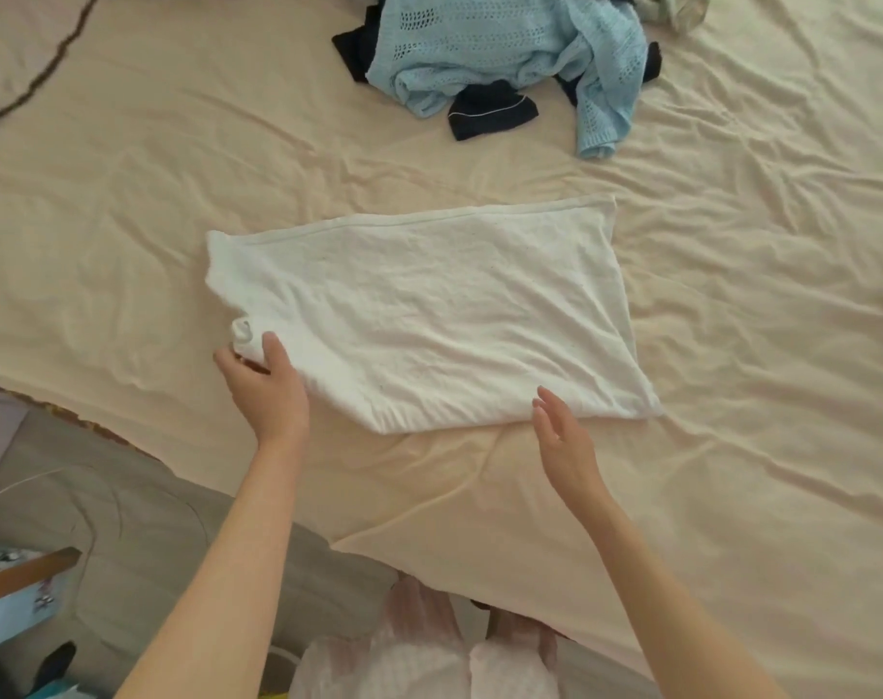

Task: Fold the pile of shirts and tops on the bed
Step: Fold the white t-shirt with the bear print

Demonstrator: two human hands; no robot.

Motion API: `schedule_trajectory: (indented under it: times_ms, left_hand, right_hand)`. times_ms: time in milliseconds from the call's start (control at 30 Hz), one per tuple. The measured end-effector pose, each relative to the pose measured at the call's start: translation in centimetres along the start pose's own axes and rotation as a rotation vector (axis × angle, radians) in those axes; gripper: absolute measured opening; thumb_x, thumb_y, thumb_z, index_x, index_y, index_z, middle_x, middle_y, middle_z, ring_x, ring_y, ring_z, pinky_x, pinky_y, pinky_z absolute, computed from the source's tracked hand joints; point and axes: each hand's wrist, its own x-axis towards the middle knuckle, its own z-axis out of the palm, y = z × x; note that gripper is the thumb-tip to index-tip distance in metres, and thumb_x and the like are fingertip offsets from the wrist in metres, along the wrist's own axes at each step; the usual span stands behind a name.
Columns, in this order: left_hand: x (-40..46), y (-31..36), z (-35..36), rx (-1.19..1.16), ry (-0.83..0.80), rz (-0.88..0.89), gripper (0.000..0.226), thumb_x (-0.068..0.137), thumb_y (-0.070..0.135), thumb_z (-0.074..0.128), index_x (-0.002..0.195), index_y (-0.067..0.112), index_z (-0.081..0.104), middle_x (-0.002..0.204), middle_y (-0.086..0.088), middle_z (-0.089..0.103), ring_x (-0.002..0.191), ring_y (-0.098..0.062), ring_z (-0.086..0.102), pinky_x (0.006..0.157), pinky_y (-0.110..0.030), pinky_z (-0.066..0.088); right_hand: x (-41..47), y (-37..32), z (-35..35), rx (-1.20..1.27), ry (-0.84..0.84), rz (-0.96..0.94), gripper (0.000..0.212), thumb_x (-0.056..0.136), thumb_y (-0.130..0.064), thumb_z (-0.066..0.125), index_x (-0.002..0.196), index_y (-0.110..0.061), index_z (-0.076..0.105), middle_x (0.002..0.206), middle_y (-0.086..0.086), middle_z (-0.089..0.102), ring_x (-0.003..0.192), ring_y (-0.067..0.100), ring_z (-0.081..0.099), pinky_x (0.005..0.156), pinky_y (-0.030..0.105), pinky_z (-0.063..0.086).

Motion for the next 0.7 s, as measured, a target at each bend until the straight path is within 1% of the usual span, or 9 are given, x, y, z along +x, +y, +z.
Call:
schedule_trajectory:
  times_ms: [67,167,233,300,333,400,467,567,700]
  left_hand:
    - [-2.8,2.8,3.1,0.156,-0.091,0.235,0.013,0.095,0.016,0.051,0.098,0.007,0.042,0.082,0.001,0.049,0.077,-0.02,0.046,0.067,-0.023,0.032]
    - [-7.5,5.4,8.9,0.272,-0.383,0.517,0.012,0.092,0.013,0.055,0.093,0.006,0.045,0.07,-0.007,0.051,0.069,-0.035,0.053,0.059,-0.032,0.029]
    - [-11.5,5.2,12.9,0.439,-0.552,0.65,0.016,0.091,0.013,0.055,0.103,0.002,0.053,0.083,-0.017,0.061,0.076,-0.04,0.059,0.06,-0.038,0.037]
    - [-15.5,4.0,16.2,0.497,-0.704,0.809,0.014,0.088,0.013,0.056,0.1,0.005,0.058,0.087,-0.013,0.064,0.075,-0.034,0.062,0.062,-0.034,0.039]
    - [-17.1,2.8,17.4,0.518,-0.776,0.885,0.014,0.086,0.012,0.056,0.098,0.006,0.059,0.092,-0.01,0.064,0.08,-0.03,0.064,0.065,-0.029,0.038]
    - [-19.2,0.0,18.9,0.691,-0.98,0.89,0.028,0.088,0.01,0.054,0.117,0.008,0.054,0.128,-0.009,0.054,0.116,-0.026,0.053,0.092,-0.03,0.036]
    - [-19.1,-3.1,18.5,0.937,-0.997,0.837,0.044,0.089,0.012,0.054,0.132,0.014,0.045,0.148,-0.007,0.036,0.138,-0.024,0.031,0.111,-0.045,0.022]
    - [-17.4,-5.4,15.9,1.129,-0.89,0.876,0.064,0.06,0.01,0.082,0.121,0.015,0.06,0.131,-0.012,0.056,0.124,-0.033,0.051,0.097,-0.058,0.038]
    - [-14.1,-7.6,12.5,1.226,-0.769,0.817,0.087,0.05,0.01,0.087,0.129,0.019,0.053,0.134,-0.018,0.052,0.125,-0.04,0.047,0.096,-0.062,0.035]
  right_hand:
    - [0.3,0.1,-2.2,0.113,0.013,0.019,0.036,0.1,-0.025,0.041,0.136,-0.019,0.047,0.131,-0.002,0.056,0.122,0.01,0.049,0.103,0.026,0.037]
    - [1.2,0.3,-6.4,0.317,0.05,0.035,0.03,0.101,-0.024,0.041,0.127,-0.017,0.053,0.112,0.002,0.065,0.106,0.014,0.061,0.096,0.033,0.047]
    - [2.6,0.7,-9.2,0.457,0.082,0.089,0.028,0.101,-0.026,0.041,0.122,-0.013,0.054,0.105,0.006,0.068,0.098,0.018,0.065,0.09,0.033,0.05]
    - [4.2,1.7,-11.7,0.598,0.086,0.181,0.031,0.101,-0.031,0.04,0.119,-0.009,0.054,0.106,0.01,0.067,0.096,0.022,0.065,0.089,0.036,0.05]
    - [4.9,2.2,-12.6,0.648,0.071,0.223,0.034,0.1,-0.035,0.04,0.117,-0.01,0.053,0.107,0.011,0.066,0.097,0.023,0.065,0.089,0.037,0.051]
    - [6.1,3.2,-13.6,0.675,0.019,0.283,0.035,0.098,-0.042,0.04,0.111,-0.012,0.053,0.107,0.008,0.065,0.098,0.023,0.064,0.089,0.036,0.05]
    - [7.1,3.6,-13.8,0.642,-0.04,0.31,0.027,0.098,-0.039,0.043,0.101,-0.015,0.056,0.102,0.004,0.064,0.092,0.019,0.063,0.091,0.037,0.048]
    - [8.8,3.5,-13.2,0.625,-0.04,0.323,0.016,0.095,-0.029,0.055,0.094,-0.014,0.059,0.102,0.008,0.065,0.091,0.022,0.063,0.089,0.037,0.05]
    - [10.6,2.6,-11.7,0.47,-0.01,0.352,0.024,0.086,-0.021,0.067,0.099,-0.002,0.064,0.101,0.013,0.066,0.091,0.026,0.065,0.072,0.035,0.055]
